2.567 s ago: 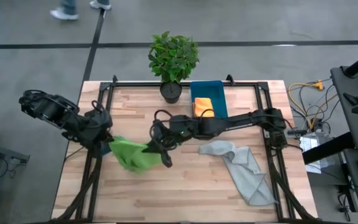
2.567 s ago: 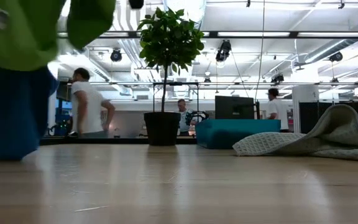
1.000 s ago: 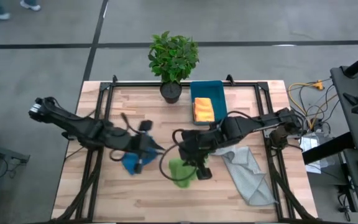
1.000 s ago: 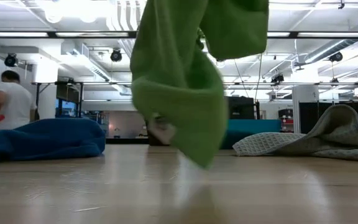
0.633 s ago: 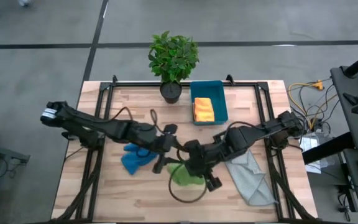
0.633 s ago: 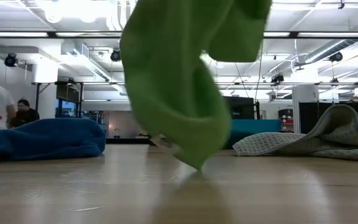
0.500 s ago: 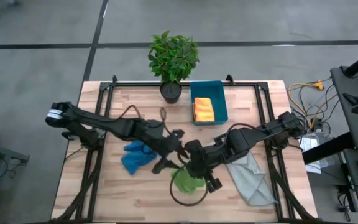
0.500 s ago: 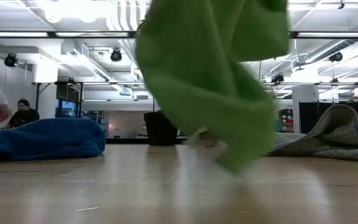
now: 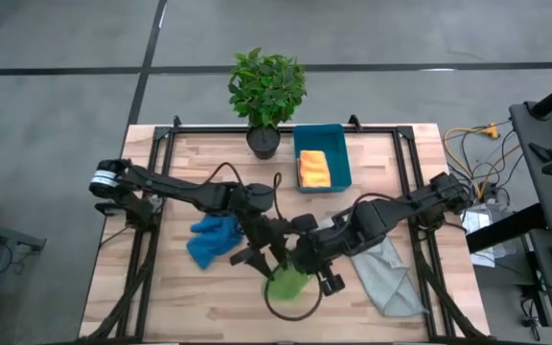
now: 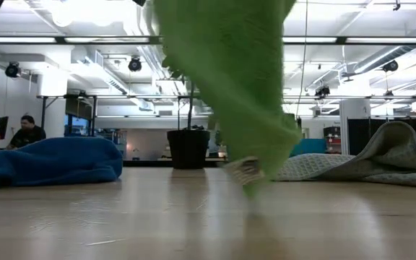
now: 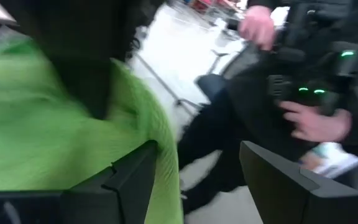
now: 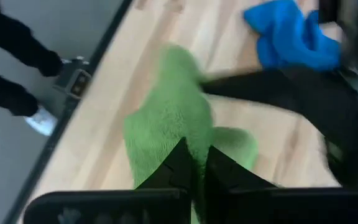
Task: Fold microfiber towels
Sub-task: Fold the green microfiber towel
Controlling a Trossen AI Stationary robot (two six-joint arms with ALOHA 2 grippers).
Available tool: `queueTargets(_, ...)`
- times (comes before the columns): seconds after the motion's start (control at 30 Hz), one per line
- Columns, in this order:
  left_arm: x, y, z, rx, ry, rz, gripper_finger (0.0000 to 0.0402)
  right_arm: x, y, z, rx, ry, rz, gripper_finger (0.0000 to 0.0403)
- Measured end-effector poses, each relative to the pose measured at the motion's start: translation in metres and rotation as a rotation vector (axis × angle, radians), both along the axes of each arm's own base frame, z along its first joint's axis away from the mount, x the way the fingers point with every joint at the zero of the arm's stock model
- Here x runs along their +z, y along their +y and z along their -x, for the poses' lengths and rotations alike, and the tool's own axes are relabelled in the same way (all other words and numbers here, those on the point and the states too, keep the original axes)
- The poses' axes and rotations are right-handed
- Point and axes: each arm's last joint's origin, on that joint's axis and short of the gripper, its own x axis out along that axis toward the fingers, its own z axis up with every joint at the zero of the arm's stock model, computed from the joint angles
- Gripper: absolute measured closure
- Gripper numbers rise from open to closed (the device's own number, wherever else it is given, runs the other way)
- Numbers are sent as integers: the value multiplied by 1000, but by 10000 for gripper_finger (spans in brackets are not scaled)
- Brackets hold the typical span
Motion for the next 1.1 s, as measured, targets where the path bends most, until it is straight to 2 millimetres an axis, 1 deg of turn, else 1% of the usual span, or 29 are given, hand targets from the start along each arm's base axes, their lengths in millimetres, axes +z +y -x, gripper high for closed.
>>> queueTargets(0.2, -1, 0, 1, -2, 25, 15, 183, 0, -4, -1, -41, -9, 36, 394)
queueTargets(0.3, -2, 2, -1, 62, 24, -7, 183, 0, -7, -2, -63, -9, 33, 394)
queueTargets(0.47, -4, 12, -4, 191, 33, -48, 183, 1, -12, -3, -80, -7, 35, 394)
queueTargets(0.6, -12, 21, -3, 262, 91, -111, 183, 2, -12, -2, -54, -16, 46, 394)
queueTargets(0.7, -19, 28, 0, 302, 162, -182, 183, 4, -12, -1, -45, -23, 46, 394)
queueTargets(0.8, -24, 32, 4, 347, 194, -266, 183, 6, -13, 1, -38, -28, 48, 394)
queueTargets(0.87, -26, 34, 7, 382, 199, -325, 183, 6, -13, 1, -38, -25, 49, 394)
queueTargets(0.97, -25, 36, 8, 422, 173, -380, 183, 6, -13, 2, -27, -20, 57, 394)
queueTargets(1.1, -22, 35, 6, 398, 136, -359, 183, 5, -14, 3, -21, -6, 65, 394)
